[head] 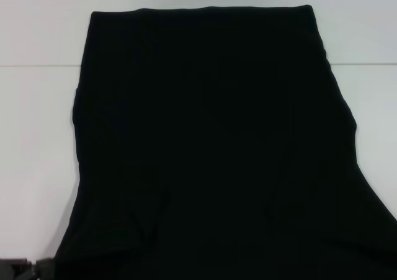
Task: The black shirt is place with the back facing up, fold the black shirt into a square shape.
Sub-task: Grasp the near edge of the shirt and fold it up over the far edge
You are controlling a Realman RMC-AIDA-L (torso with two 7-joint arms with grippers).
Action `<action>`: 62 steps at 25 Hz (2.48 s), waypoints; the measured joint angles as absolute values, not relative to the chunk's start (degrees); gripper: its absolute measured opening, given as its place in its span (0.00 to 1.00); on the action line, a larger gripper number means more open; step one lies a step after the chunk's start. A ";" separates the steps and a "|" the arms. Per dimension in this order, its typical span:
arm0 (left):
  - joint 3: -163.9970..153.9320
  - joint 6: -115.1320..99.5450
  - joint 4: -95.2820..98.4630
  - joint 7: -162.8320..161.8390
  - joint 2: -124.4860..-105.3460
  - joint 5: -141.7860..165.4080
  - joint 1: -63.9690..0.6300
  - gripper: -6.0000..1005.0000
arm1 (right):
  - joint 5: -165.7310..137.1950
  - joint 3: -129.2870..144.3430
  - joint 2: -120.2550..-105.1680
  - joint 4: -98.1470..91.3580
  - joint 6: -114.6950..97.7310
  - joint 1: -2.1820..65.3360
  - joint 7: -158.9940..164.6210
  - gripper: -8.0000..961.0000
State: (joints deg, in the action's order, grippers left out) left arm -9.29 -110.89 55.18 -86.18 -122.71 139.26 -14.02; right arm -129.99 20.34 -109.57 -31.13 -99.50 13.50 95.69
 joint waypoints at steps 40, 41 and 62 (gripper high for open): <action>-10.71 -48.06 25.28 -95.00 -114.92 133.93 -52.57 0.02 | -128.03 13.07 -112.23 -20.79 -50.06 48.75 99.38 0.13; -10.75 -46.95 24.75 -94.39 -114.94 133.61 -52.99 0.02 | -128.04 13.35 -112.56 -20.75 -47.82 49.60 99.34 0.13; -10.79 -29.57 18.74 -79.25 -117.85 124.97 -54.24 0.10 | -127.34 14.15 -113.85 -16.34 -37.75 52.04 99.29 0.17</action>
